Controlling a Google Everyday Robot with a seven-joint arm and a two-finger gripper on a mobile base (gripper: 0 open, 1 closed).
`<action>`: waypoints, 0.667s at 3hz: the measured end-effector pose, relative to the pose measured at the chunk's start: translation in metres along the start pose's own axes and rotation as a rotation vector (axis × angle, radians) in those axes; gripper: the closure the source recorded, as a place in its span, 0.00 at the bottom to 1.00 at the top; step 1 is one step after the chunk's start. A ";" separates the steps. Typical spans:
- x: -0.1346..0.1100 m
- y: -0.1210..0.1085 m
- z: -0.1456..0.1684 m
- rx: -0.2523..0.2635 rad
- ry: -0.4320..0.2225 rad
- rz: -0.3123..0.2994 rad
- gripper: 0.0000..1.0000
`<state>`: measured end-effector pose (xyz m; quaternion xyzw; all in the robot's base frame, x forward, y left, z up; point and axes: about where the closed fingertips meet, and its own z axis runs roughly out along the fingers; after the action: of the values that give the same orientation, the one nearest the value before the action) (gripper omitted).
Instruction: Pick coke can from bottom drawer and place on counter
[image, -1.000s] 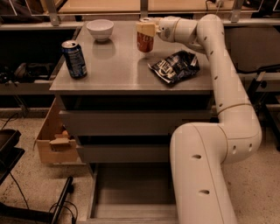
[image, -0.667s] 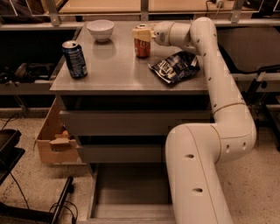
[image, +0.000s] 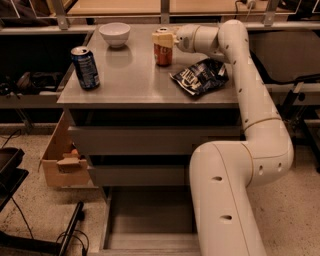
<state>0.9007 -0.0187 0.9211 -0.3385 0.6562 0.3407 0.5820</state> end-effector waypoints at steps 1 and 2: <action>0.000 0.000 0.000 0.000 0.000 0.000 0.28; 0.000 0.000 0.000 0.000 0.000 0.000 0.06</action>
Offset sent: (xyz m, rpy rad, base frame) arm 0.0000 0.0000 0.0000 0.0000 0.0000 0.0000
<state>0.9007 -0.0186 0.9210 -0.3385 0.6562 0.3407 0.5820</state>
